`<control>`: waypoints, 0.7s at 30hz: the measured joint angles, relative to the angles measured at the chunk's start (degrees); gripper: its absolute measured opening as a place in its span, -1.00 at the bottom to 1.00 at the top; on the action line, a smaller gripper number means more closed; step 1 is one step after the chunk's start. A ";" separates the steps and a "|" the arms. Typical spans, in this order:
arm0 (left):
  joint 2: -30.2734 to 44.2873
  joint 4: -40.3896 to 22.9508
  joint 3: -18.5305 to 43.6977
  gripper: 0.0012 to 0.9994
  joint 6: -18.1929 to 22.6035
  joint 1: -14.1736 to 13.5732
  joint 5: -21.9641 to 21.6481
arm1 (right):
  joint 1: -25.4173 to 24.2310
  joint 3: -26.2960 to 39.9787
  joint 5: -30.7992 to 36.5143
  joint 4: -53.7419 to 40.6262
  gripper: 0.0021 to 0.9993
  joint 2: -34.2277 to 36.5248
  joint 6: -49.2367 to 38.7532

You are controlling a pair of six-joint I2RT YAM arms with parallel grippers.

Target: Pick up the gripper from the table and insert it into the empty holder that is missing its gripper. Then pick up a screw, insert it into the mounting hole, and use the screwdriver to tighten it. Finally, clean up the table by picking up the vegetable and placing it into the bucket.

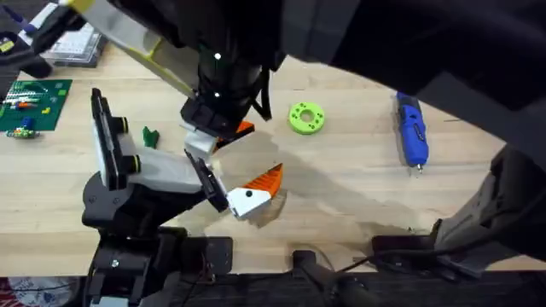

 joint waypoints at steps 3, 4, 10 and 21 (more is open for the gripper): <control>0.00 0.00 0.00 0.98 -0.17 0.00 -0.02 | -0.37 0.11 0.73 -0.11 0.78 0.00 -0.03; 0.00 0.00 0.00 0.98 -0.20 0.00 -0.07 | -0.42 0.13 0.98 -0.11 0.86 0.00 0.00; 0.00 0.00 0.00 0.97 -0.26 0.02 -0.13 | -0.55 0.22 1.69 -0.11 0.99 -0.02 -0.02; 0.00 0.02 0.00 0.97 -0.26 0.02 -0.15 | -0.55 0.22 1.75 -0.11 0.99 0.00 -0.02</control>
